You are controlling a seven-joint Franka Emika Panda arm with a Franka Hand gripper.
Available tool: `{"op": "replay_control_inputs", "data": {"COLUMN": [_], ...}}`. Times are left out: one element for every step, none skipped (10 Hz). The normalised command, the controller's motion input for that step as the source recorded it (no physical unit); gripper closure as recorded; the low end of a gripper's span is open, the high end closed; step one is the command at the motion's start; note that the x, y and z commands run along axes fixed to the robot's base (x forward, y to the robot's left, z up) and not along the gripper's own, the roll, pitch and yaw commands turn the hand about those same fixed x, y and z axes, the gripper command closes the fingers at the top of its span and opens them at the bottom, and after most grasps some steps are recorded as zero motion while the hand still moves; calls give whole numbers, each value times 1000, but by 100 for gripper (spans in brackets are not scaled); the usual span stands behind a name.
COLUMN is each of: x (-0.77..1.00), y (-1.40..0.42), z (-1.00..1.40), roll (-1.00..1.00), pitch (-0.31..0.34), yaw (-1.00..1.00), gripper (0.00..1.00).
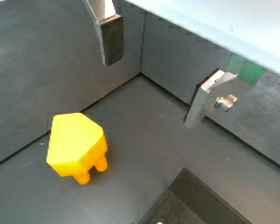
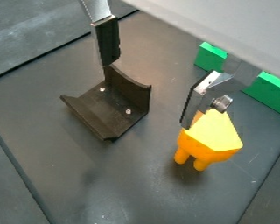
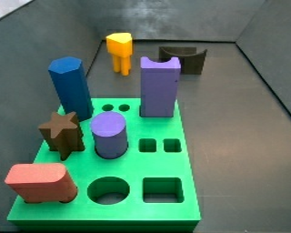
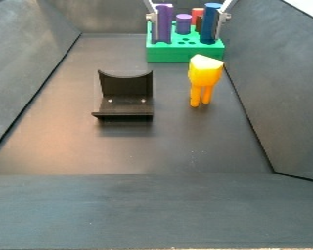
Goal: Pick up the 3 prong object. Move up. Move to above the board. Insert the 3 prong object.
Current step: Pick up the 3 prong object.
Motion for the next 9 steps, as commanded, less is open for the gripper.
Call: {"op": "replay_control_inputs", "data": {"x": [-37,-451,-851,-731,-649,-357,0,94,103], "y": [206,317,206,-117,-551,-783,-777,-409,-340], "z": [-51,-220,-434,-189,-17,0,-26,-340,-477], "roll": [51,146,0,-71,-11,-10,-54,-134,-146], "pitch": [3,0,-80,-60,-106,-67,-59,-34,-34], "yaw": [100,89,74,280,314,260,80,-100,-274], "gripper": [0,0,0,0,0,0,0,0,0]}}
